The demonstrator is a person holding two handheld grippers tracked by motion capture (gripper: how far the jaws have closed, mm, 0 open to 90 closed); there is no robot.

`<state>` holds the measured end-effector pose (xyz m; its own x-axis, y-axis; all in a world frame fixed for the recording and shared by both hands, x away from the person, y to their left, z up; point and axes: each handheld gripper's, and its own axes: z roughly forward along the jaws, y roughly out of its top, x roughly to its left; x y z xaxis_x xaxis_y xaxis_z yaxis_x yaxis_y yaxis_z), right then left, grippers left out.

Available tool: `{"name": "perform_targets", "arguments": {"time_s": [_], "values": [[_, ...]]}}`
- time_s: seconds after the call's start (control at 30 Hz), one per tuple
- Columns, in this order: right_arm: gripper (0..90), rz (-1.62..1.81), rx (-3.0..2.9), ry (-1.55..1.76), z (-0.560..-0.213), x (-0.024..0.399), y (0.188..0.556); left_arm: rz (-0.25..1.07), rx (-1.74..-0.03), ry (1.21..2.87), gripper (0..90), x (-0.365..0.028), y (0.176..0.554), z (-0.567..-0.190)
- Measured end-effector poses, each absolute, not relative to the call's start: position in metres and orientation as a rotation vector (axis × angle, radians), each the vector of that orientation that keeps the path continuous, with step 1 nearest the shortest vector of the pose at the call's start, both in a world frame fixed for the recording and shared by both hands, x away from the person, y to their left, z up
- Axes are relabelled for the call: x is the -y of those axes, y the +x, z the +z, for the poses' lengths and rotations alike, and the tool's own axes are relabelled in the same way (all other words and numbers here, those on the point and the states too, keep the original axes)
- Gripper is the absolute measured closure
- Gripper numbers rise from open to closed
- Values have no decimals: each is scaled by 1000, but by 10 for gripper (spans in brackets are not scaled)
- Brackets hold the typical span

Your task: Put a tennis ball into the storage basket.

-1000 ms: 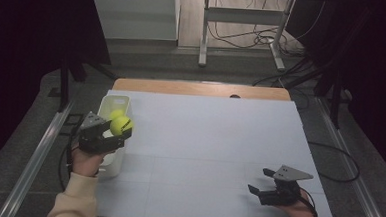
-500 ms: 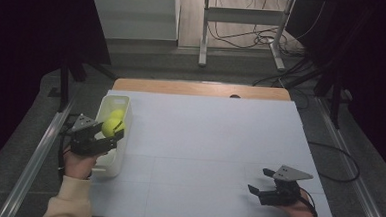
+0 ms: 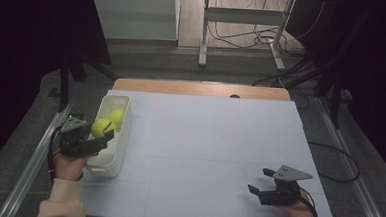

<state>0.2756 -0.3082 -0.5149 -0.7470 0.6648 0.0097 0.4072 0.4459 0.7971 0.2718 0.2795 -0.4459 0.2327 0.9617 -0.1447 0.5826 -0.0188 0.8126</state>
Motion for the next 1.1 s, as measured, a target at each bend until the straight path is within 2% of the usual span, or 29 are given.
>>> {"name": "perform_targets", "arguments": {"time_s": [1.1], "values": [[161, 1203, -2406, 914, -516, 307, 276, 560, -1526, 1754, 256, -282, 283, -460]]}}
